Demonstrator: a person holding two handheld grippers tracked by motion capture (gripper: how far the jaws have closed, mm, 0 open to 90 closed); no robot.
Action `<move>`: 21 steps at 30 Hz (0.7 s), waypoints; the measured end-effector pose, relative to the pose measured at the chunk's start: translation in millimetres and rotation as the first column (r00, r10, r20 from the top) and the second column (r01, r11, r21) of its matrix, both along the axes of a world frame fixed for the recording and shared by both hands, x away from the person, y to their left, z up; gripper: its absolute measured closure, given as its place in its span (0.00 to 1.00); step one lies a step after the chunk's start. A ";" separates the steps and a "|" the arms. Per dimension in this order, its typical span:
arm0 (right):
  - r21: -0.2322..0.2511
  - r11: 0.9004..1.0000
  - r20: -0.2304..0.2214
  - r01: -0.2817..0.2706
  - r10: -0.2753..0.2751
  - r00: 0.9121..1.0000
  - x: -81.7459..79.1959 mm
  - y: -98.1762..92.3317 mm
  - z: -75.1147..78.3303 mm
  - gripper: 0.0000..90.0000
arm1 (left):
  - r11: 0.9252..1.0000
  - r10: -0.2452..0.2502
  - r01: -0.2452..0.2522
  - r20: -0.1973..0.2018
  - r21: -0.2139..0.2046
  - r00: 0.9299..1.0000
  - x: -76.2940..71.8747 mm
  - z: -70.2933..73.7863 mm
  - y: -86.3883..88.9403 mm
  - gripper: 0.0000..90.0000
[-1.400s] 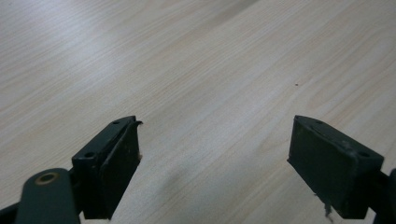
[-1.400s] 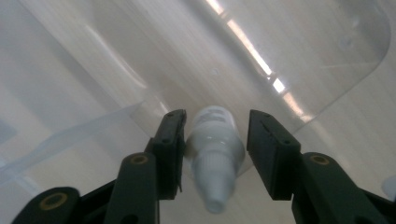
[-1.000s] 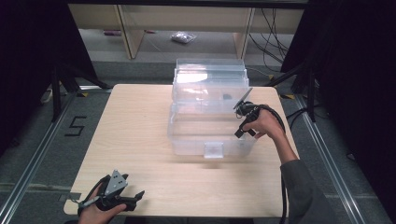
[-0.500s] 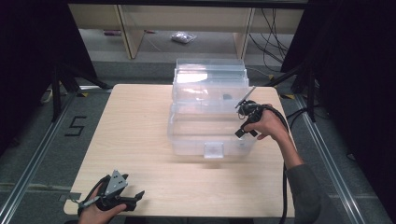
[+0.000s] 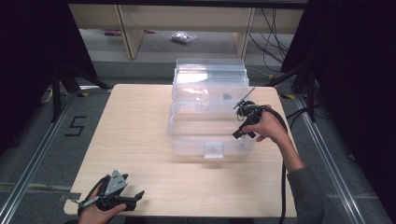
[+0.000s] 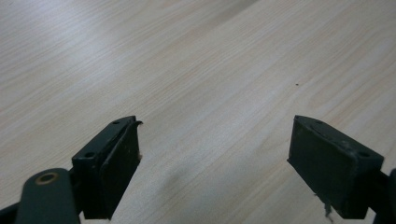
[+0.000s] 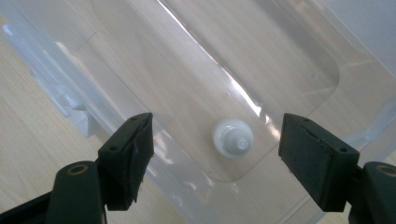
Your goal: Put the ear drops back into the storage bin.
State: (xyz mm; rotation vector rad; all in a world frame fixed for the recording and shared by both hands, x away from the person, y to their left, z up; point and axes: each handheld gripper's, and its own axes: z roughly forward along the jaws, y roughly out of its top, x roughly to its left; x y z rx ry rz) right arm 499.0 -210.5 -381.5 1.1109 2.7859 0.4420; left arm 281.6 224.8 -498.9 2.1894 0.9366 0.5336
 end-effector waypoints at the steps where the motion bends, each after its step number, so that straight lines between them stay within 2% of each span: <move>1: -0.001 1.000 0.001 0.005 -0.005 1.000 -0.9 -0.1 -0.1 0.29 | 1.000 0.000 0.000 0.000 -0.001 1.000 0.0 0.0 -0.1 0.18; 7: 0.011 1.000 0.013 0.015 -0.015 1.000 -4.8 -2.5 0.3 0.28 | 1.000 0.000 0.000 -0.001 -0.001 1.000 0.1 -0.1 -0.2 0.18; 8: 0.014 1.000 0.031 0.004 -0.005 0.999 -4.8 -3.9 0.7 0.28 | 1.000 0.001 -0.001 -0.001 -0.001 1.000 0.1 -0.1 -0.2 0.18; 9: 0.020 1.000 0.020 0.020 -0.021 1.000 -6.5 -4.0 1.5 0.27 | 1.000 0.001 -0.001 -0.001 -0.001 1.000 0.1 -0.1 -0.2 0.18; 10: 0.027 1.000 0.038 0.009 -0.010 0.999 -7.6 -6.0 3.0 0.27 | 1.000 0.000 0.000 -0.001 0.004 1.000 0.3 0.0 0.0 0.18; 19: 0.060 0.998 0.067 0.019 -0.023 0.997 -18.6 -8.3 9.3 0.27 | 1.000 0.001 -0.001 -0.001 0.004 1.000 0.2 0.0 0.0 0.18; 20: 0.059 0.998 0.083 0.001 -0.006 0.997 -18.6 -8.8 9.3 0.27 | 1.000 -0.001 0.001 -0.001 0.008 1.000 0.3 0.1 0.2 0.18; 21: 0.055 0.998 0.070 0.016 -0.020 0.997 -21.6 -7.9 10.0 0.27 | 1.000 0.001 -0.001 -0.001 0.002 1.000 0.1 -0.1 -0.1 0.18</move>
